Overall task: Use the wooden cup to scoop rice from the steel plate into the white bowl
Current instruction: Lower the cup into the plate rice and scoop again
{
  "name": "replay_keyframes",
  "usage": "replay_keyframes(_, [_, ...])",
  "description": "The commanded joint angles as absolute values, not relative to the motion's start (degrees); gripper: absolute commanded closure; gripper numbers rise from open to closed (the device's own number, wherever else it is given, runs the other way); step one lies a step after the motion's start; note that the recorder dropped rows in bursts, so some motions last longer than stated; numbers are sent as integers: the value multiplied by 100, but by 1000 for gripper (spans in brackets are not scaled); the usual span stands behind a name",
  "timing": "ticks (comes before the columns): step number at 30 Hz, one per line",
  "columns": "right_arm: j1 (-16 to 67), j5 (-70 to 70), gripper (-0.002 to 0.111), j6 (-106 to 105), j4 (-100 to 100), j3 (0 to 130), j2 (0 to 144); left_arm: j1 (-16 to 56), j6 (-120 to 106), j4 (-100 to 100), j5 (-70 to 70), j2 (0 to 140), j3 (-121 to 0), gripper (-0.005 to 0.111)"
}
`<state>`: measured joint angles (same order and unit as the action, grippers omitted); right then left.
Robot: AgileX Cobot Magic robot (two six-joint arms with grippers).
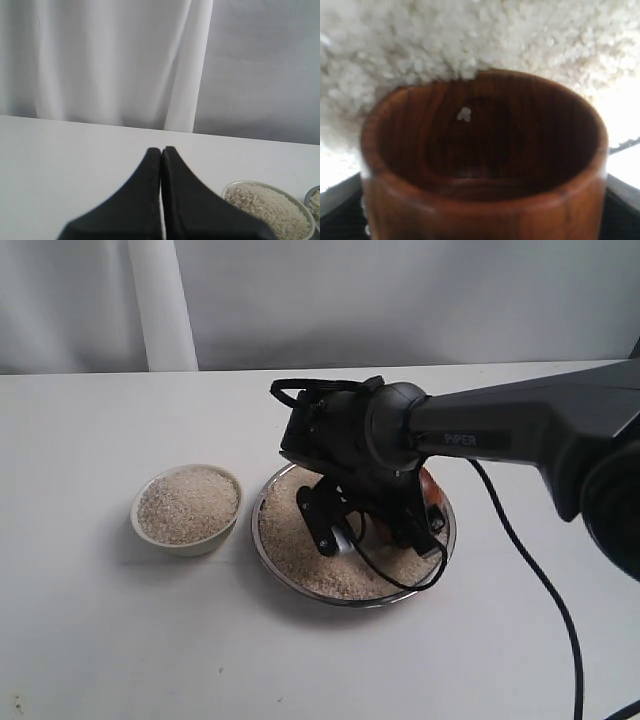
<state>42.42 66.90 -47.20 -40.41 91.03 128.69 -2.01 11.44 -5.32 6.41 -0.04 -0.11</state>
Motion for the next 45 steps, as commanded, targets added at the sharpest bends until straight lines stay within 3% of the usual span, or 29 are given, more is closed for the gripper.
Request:
replay_keyframes(1, [4290,6607,108,-4839,-3679,9111,12944,-174,1171,-504,624,0,0,107])
replay_keyframes(45, [3665,5094,108,-4689,-832,9111,13018,-174,1171,-504,624,0,0,107])
